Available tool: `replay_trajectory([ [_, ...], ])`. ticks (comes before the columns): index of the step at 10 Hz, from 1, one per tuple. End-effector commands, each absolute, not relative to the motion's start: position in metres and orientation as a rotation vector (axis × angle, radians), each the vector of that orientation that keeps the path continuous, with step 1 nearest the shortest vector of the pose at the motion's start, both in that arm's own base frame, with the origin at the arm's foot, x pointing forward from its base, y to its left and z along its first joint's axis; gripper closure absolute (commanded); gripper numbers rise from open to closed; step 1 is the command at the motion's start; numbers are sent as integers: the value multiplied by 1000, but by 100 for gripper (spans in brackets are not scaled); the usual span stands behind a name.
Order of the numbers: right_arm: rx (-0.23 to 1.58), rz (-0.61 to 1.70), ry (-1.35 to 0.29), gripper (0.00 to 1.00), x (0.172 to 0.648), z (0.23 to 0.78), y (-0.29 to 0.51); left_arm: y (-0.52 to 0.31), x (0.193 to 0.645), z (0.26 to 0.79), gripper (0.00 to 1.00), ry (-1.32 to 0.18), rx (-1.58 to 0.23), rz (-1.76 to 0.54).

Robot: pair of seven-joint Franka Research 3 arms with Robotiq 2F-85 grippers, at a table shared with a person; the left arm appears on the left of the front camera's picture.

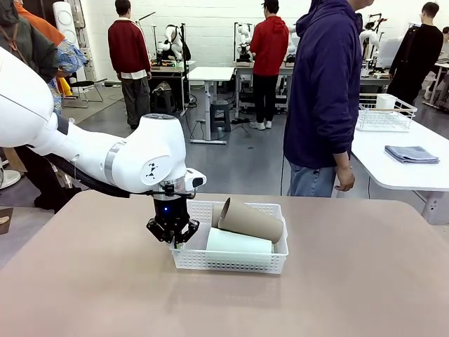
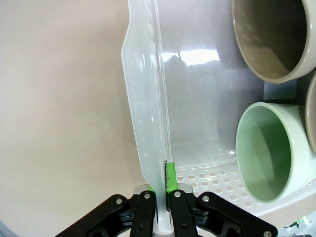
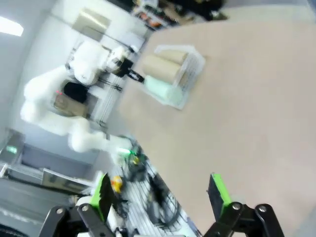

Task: Clean and organize the cups into the basket.
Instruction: Move the Organizing basket back to the left side of the table.

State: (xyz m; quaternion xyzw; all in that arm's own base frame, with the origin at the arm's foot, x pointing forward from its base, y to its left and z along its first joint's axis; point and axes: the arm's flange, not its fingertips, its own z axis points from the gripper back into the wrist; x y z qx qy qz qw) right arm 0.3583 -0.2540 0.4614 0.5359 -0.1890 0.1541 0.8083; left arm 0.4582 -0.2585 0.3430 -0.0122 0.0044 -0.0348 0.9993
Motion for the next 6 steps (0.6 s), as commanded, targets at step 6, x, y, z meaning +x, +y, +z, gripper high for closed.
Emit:
replay_trajectory([
  [6, 1379, 106, -548, 0, 310, 445, -291, -259, 457, 342, 100, 11, -22, -71],
])
